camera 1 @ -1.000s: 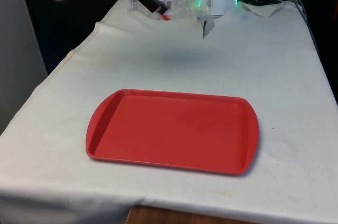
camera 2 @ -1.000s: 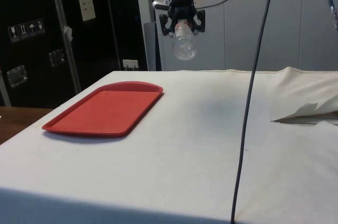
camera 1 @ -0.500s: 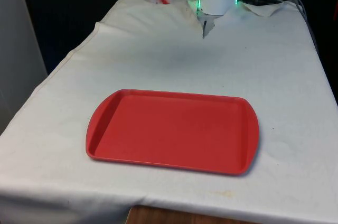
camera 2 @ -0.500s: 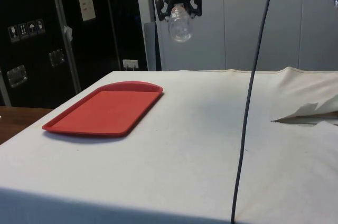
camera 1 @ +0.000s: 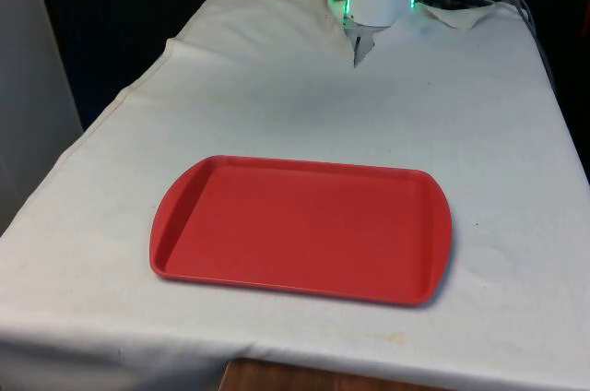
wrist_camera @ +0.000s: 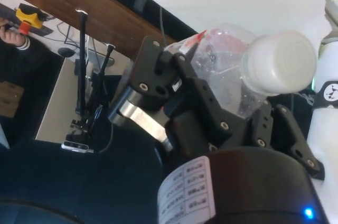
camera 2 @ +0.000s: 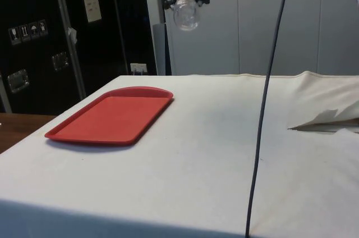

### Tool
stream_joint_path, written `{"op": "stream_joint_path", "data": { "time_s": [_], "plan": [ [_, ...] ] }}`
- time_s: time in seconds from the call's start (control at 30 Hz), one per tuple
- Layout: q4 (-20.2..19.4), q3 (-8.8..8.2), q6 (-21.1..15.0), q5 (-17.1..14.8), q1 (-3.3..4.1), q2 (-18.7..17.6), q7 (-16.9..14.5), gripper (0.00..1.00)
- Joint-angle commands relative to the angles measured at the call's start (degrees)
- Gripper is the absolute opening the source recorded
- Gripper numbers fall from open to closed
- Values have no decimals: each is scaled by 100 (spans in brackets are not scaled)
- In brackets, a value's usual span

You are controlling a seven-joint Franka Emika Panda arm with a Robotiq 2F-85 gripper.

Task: Place the bottle upright on the tray.

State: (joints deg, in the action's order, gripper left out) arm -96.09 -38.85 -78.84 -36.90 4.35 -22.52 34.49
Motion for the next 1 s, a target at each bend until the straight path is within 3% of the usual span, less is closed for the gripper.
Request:
{"op": "stream_joint_path", "data": {
  "time_s": [0.0, 0.37, 0.4, 0.67, 0.7, 0.97],
  "plan": [
    [57, 0, 17, 17, 6, -17, 46, 0],
    [332, -6, -69, 166, 46, -126, 178, 0],
    [298, 0, -34, 132, 23, -115, 138, 0],
    [487, -11, -183, 350, 80, -183, 275, 0],
    [464, 0, -143, 321, 57, -172, 241, 0],
    [561, -6, -309, 567, 126, -183, 372, 0]
  ]
}}
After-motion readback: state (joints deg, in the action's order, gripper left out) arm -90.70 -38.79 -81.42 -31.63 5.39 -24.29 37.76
